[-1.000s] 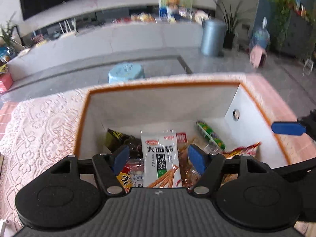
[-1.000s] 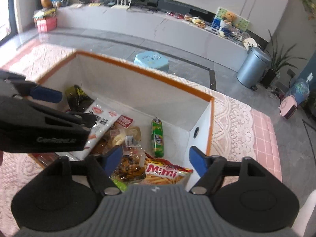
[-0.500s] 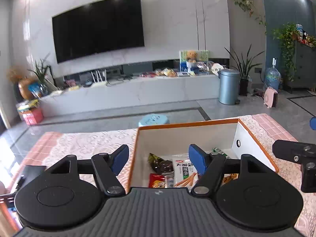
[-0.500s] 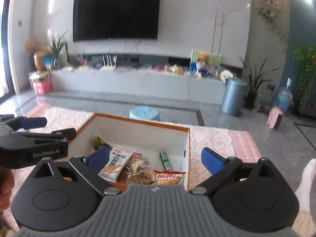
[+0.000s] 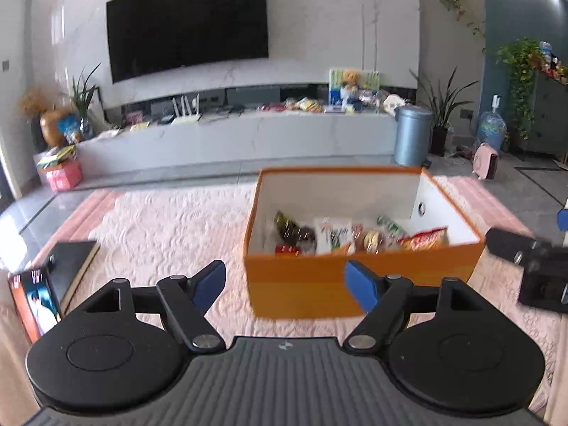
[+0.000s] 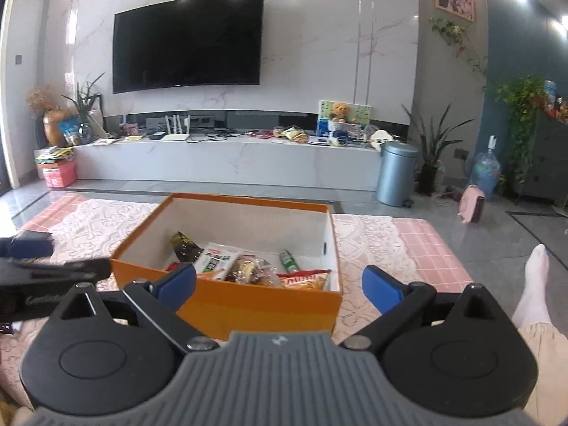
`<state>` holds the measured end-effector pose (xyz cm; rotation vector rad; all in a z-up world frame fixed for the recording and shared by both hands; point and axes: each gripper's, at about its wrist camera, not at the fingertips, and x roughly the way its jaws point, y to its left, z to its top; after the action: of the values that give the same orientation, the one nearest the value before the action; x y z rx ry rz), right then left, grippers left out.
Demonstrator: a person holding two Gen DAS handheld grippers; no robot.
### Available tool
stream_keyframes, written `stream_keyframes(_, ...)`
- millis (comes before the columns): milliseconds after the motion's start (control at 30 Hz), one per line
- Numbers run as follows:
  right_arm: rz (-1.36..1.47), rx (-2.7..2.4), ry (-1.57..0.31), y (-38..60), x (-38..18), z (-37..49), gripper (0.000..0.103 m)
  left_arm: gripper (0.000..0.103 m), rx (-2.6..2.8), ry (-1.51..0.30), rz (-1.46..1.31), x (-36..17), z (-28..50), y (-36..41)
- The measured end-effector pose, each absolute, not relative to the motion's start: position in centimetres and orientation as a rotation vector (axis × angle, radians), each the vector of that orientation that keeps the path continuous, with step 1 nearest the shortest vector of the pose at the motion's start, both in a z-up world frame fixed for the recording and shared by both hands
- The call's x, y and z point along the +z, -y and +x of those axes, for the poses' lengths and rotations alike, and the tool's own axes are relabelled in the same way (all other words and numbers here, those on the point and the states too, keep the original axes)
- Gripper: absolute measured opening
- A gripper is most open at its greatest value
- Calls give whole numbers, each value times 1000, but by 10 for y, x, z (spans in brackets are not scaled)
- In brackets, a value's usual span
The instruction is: Organize snacks
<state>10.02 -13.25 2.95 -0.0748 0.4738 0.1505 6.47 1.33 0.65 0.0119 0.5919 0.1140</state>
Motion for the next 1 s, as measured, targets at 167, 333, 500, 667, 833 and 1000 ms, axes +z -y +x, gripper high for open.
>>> stream_keyframes(167,-27,131,-497,139,17,106,97,90,132,-639,15,-8,68,-15)
stream_keyframes(333,-30,113,-521,136,2,112,99,90,130,-661,-1,-18,64,-17)
stream_keyframes(500,-42,118,-566,131,-14,119,99,90,135,-669,10,-23,60,-15)
stream_keyframes(667,-49,125,-576,129,-23,120,99,90,138,-673,19,-24,60,-13)
stream_keyframes(833,-40,131,-576,130,-25,118,99,90,139,-682,31,-25,59,-12)
stream_keyframes(1000,-41,143,-567,130,-23,115,99,90,139,-678,30,-23,59,-12)
